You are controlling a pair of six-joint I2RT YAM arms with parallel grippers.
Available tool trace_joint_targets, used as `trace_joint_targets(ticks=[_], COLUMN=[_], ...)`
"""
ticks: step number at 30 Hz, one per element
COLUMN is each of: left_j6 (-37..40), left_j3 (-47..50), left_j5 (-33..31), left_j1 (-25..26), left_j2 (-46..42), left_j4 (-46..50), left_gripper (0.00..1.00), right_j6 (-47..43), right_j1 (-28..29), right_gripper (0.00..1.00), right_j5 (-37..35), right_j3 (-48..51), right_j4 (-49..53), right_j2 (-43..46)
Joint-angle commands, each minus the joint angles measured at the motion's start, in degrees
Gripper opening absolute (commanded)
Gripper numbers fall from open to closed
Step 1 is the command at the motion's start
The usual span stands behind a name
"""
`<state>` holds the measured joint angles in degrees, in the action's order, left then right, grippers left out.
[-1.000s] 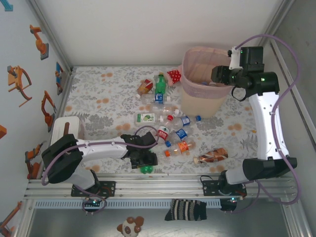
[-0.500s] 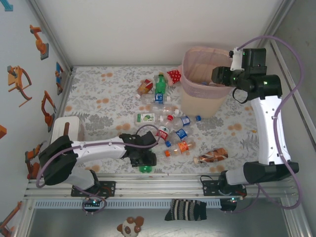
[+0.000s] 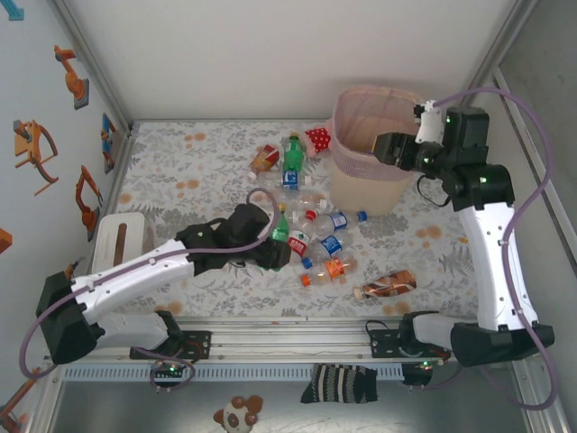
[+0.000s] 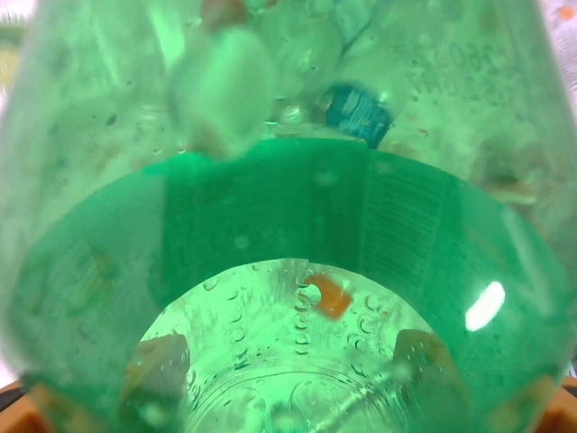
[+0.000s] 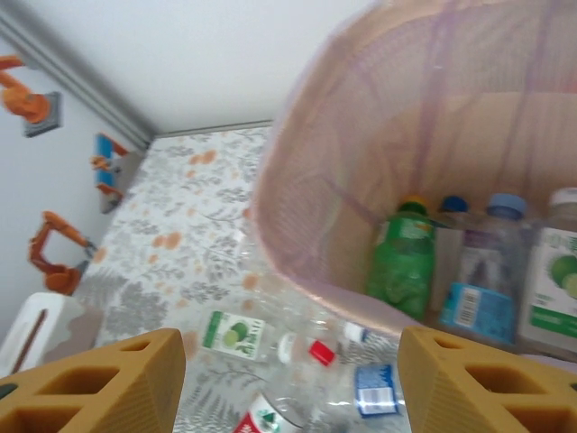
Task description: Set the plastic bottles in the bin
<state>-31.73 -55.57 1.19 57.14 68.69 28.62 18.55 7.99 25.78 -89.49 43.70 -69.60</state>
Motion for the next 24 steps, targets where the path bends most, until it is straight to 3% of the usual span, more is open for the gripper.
trace_joint_targets(ticks=[1,9,15,24], left_j6=[11.96,21.84,24.47,24.83], left_j3=[-1.97,-3.97,-4.27,-4.53], left_j5=[2.85,13.12,23.05,32.88], left_j1=[-1.47,-5.32,-6.43,-6.60], left_j2=[-3.15,-6.51,-8.15,-7.12], left_j4=[-5.44,-12.96,-18.90,-24.29], left_gripper=[0.55,0.55,0.55,0.55], right_j6=[2.69,3.00,-1.40,-8.79], right_j1=[2.02,11.63,20.07,27.13], right_gripper=[0.63,0.63,0.66,0.67], right_j5=[5.52,8.65,9.60,22.42], right_j3=[3.24,6.34,7.44,8.31], right_j4=[-10.11,-18.80,-23.85,-28.49], right_j2=[3.07,4.60,3.92,1.49])
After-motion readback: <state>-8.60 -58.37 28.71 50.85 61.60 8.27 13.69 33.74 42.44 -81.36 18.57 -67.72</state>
